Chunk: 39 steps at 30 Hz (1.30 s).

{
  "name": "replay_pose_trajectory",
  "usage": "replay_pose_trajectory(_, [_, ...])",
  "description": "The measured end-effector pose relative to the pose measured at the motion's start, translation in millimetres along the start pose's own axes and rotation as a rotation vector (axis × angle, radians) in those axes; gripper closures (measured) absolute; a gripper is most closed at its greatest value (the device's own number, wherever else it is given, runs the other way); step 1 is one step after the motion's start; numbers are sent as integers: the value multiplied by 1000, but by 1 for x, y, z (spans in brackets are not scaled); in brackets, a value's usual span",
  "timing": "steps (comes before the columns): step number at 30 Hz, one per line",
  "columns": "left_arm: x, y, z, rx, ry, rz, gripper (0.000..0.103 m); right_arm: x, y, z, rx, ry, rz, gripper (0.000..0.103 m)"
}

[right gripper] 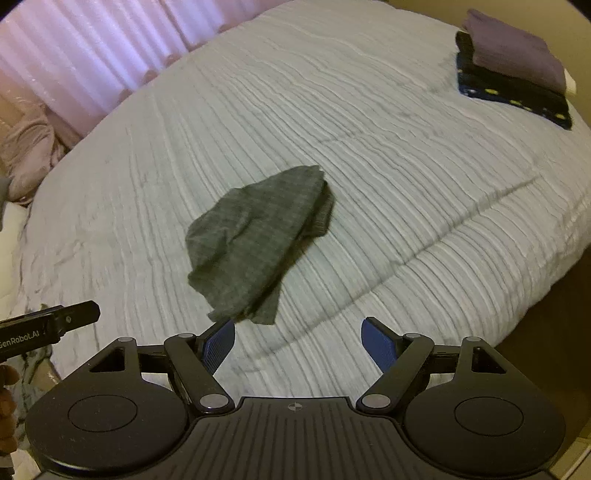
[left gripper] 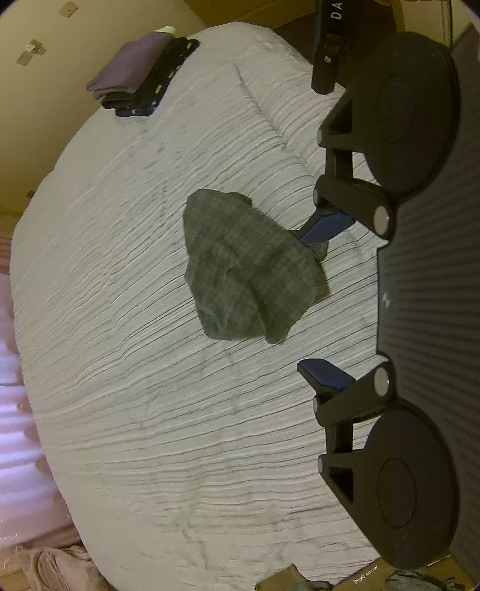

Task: Fold clothes

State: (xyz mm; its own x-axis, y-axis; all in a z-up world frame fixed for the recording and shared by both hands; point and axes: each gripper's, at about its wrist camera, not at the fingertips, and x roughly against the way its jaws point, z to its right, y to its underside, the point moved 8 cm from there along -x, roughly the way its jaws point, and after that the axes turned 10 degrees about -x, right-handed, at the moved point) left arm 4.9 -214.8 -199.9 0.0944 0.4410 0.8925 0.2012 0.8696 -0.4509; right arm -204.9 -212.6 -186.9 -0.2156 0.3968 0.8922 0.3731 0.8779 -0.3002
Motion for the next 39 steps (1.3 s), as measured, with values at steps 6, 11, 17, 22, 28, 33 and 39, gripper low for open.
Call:
replay_pose_trajectory(6, [-14, -7, 16, 2, -4, -25, 37, -12, -10, 12, 13, 8, -26, 23])
replay_pose_trajectory(11, [-22, -13, 33, 49, -32, -28, 37, -22, -27, 25, 62, -2, -55, 23])
replay_pose_trajectory(17, [-34, -16, 65, 127, -61, -41, 37, -27, -58, 55, 126, -20, -79, 23])
replay_pose_trajectory(22, [-44, -18, 96, 179, -78, -38, 37, -32, -82, 74, 196, -35, -93, 23])
replay_pose_trajectory(28, [-54, -20, 118, 177, -109, -37, 37, -47, -101, 93, 223, -45, -112, 23])
replay_pose_trajectory(33, [-75, -16, 115, 149, -134, -54, 37, -67, -107, 106, 209, -34, -143, 23])
replay_pose_trajectory(39, [-124, -3, 106, 2, -148, -63, 45, -110, -101, 129, 160, 43, -171, 23])
